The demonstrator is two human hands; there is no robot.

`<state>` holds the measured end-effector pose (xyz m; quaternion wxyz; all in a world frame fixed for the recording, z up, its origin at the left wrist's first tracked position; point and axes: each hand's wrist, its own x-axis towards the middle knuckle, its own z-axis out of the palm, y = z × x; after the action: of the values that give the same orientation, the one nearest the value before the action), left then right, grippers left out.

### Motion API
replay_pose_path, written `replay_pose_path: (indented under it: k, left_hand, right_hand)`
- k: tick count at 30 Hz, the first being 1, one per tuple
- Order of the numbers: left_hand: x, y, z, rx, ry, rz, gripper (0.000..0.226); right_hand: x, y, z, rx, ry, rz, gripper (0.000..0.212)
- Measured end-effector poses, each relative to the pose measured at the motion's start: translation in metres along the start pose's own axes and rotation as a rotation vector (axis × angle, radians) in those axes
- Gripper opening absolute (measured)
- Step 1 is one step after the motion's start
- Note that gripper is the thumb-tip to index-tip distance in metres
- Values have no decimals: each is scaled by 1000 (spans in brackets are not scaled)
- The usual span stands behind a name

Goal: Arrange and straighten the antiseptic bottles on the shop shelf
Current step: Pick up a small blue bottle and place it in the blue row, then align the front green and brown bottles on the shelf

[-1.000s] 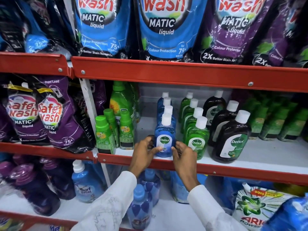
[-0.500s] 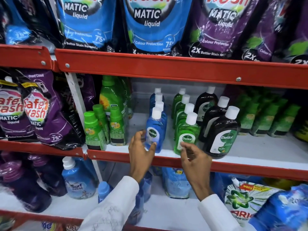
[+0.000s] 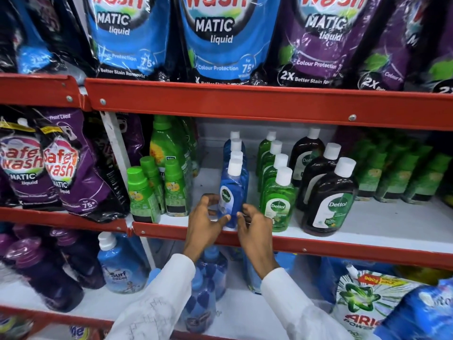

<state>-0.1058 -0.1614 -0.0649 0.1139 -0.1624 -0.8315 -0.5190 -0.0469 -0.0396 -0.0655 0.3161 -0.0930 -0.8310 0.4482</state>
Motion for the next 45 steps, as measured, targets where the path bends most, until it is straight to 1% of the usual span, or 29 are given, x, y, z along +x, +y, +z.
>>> replay_pose_path:
  k: [3, 5, 10, 16, 20, 24, 28, 30, 32, 34, 35, 37, 38, 39, 41, 42, 44, 45]
  left_hand:
    - [3, -3, 2, -2, 39, -15, 48]
    - [7, -8, 3, 13, 39, -21, 50]
    - [7, -9, 5, 17, 73, -43, 46]
    - [5, -5, 10, -52, 63, -115, 56]
    - [4, -4, 10, -27, 87, -104, 56]
    - [2, -4, 11, -34, 100, -97, 56]
    - [1, -3, 12, -32, 102, -105, 58]
    - [1, -5, 13, -24, 109, -103, 61]
    - [-1, -4, 12, -23, 112, -102, 62]
    - [-10, 1, 11, -67, 152, -91, 58]
    - [-16, 5, 11, -83, 199, -67, 53]
    - [-33, 12, 16, -72, 305, 37, 35]
    - [-43, 17, 22, -63, 321, 86, 26]
    - [-50, 23, 29, -58, 301, 116, 21]
    - [-57, 33, 45, -62, 197, 147, 15]
    - [-57, 38, 52, -57, 148, 149, 17]
    - [-52, 47, 63, -23, 72, 143, 33]
    - [-49, 51, 67, -14, 48, 142, 36]
  right_hand:
    - [2, 5, 3, -4, -17, 10, 25]
    - [4, 7, 4, -22, -5, 26, 27]
    - [4, 10, 6, -58, 33, 24, 30]
    - [0, 5, 3, -83, 126, 9, 21]
    - [0, 13, 8, -101, 173, 18, 23]
    - [1, 15, 9, -98, 169, 33, 23]
    - [-3, 9, 2, -84, 165, 47, 28]
    - [-7, 8, -3, -61, 144, 38, 31]
    - [-14, 9, -13, -35, 157, 21, 30]
    - [-22, 14, -29, -4, 232, -5, 27]
    - [-27, 16, -40, 14, 280, -13, 24]
    - [-34, 23, -61, 37, 364, -22, 21]
    - [-34, 28, -69, 41, 398, -17, 21]
    - [-33, 32, -76, 38, 421, -7, 21]
    - [-26, 38, -82, 11, 416, 19, 23]
    - [-22, 39, -82, -4, 390, 28, 27]
    - [-14, 40, -83, -22, 309, 53, 35]
    - [-11, 40, -83, -32, 269, 55, 36]
